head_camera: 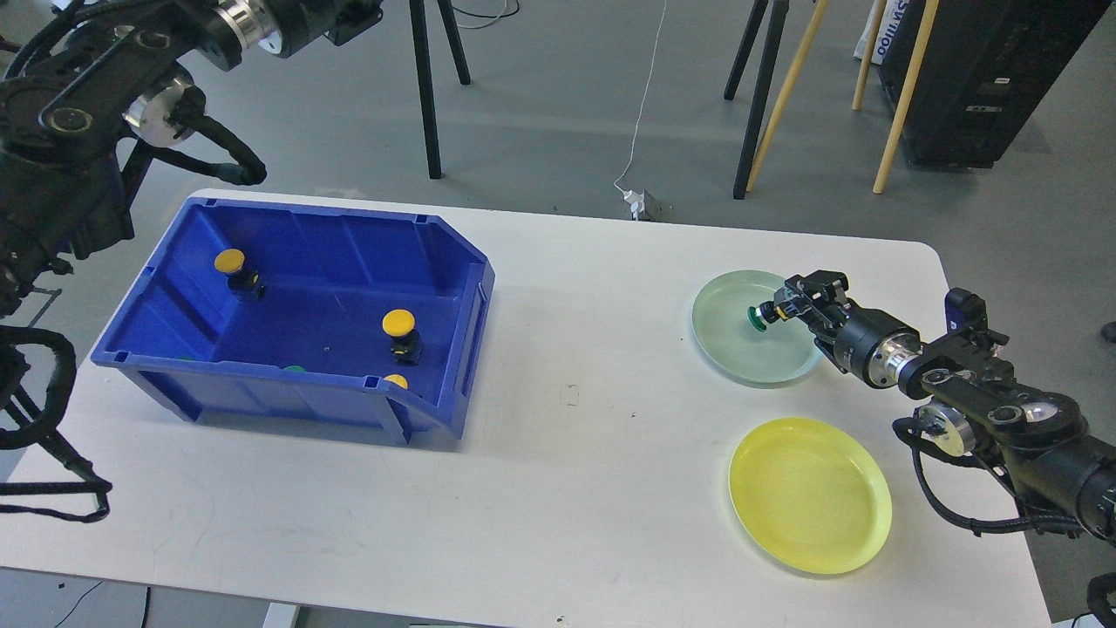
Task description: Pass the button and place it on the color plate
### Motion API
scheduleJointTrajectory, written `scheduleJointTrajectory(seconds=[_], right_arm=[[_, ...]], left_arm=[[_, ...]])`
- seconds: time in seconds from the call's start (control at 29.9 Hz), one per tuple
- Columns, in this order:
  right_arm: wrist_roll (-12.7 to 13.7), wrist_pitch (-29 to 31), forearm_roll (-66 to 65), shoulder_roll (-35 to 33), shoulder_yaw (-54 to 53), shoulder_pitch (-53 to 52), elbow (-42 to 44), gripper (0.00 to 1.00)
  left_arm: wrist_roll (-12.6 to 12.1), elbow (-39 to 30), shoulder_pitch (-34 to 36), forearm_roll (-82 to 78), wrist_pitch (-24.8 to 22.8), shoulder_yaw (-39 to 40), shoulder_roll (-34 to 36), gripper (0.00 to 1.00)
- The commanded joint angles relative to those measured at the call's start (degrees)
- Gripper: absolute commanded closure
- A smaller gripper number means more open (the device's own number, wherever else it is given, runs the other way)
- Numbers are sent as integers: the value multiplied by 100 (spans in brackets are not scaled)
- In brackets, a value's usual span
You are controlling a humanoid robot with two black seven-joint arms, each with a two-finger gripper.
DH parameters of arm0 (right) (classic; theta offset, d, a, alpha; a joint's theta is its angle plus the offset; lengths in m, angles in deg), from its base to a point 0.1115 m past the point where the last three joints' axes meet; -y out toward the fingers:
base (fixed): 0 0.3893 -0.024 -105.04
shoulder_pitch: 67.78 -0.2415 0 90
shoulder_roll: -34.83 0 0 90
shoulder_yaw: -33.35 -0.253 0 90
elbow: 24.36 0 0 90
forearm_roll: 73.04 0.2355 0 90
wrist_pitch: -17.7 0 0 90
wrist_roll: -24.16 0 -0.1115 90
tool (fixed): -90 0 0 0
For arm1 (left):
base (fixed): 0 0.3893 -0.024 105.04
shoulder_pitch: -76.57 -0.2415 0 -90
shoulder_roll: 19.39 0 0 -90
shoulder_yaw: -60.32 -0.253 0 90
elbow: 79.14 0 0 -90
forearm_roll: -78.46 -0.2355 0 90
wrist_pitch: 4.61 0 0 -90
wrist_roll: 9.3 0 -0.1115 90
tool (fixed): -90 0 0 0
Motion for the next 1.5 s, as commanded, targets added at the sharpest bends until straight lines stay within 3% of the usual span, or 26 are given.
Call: scheduleJointTrajectory(seconds=[0.0, 0.17, 0.3, 0.47, 0.77, 0.94, 1.17, 1.47], right_arm=[[-1, 9, 13, 3, -6, -17, -18, 28], [-1, 44, 22, -49, -76, -87, -89, 17], [-9, 404, 22, -190, -260, -105, -71, 14], [8, 843, 31, -761, -752, -96, -71, 11], [43, 1160, 145, -1298, -1052, -166, -27, 9], [52, 1266, 145, -1394, -1052, -298, -18, 9], [43, 1266, 145, -1377, -1043, -342, -18, 9], [52, 1257, 136, -1359, -990, -334, -18, 9]], left_arm=[[0, 1, -102, -448, 0, 3, 64, 8], [9, 1, -102, -1177, 0, 3, 152, 9], [26, -271, -129, -1915, 0, -14, 467, 9], [220, -1254, -427, -3285, 0, -5, 1179, 9], [211, -3249, -1244, -5325, 0, -5, 2383, 9], [132, -3866, -1772, -6354, 0, -5, 2613, 9], [-149, -3779, -1992, -7128, 0, -215, 2123, 9], [-149, -2400, -1992, -7481, 0, -779, 848, 9]])
